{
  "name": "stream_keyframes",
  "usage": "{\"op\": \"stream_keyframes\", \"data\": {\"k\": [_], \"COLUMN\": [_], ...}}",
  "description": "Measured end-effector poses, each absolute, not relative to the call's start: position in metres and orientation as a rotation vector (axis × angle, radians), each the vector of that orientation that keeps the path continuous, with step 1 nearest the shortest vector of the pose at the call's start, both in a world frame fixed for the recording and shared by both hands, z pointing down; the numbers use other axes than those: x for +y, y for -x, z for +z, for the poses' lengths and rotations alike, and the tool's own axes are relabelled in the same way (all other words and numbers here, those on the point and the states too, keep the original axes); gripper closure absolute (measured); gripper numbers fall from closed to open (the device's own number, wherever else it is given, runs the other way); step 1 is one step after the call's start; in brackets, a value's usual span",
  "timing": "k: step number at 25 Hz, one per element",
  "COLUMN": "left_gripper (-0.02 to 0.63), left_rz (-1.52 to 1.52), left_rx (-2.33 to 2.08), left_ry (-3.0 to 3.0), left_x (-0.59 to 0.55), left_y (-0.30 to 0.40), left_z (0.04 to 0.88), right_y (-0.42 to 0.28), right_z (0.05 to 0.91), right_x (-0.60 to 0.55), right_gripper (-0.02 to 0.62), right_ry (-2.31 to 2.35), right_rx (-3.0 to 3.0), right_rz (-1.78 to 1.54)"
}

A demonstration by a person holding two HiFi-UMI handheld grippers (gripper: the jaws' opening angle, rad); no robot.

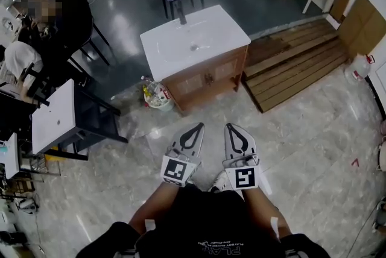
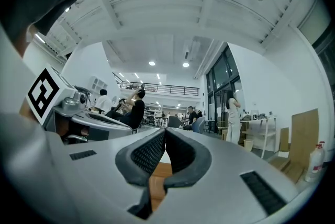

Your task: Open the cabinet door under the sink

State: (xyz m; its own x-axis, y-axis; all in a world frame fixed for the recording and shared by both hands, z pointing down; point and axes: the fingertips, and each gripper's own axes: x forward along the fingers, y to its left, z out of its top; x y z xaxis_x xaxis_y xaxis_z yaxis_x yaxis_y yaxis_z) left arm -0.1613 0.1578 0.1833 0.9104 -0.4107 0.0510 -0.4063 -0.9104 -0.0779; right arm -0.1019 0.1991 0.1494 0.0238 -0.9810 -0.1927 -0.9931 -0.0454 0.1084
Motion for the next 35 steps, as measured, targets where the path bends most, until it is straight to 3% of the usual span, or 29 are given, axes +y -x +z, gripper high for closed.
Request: {"op": "stream_keyframes", "data": {"k": [14,35], "left_gripper": [0.583,0.583], "left_rz": [-0.089,-0.175], "left_rx": [0.678,0.562], "left_ry": [3.017,3.139], "left_x": [0.099,-0.068], "left_y": [0.127,0.083], "left_z": [0.188,0.257], "right_y": [0.067,0.035], "right_z": [0.150,0.209], "right_x": [0.149,-0.031], "right_gripper": [0.572,0.572], "right_ry": [2.213,2.340], "right_rx": [2.138,2.248], "right_rz": [0.352,0.168]}}
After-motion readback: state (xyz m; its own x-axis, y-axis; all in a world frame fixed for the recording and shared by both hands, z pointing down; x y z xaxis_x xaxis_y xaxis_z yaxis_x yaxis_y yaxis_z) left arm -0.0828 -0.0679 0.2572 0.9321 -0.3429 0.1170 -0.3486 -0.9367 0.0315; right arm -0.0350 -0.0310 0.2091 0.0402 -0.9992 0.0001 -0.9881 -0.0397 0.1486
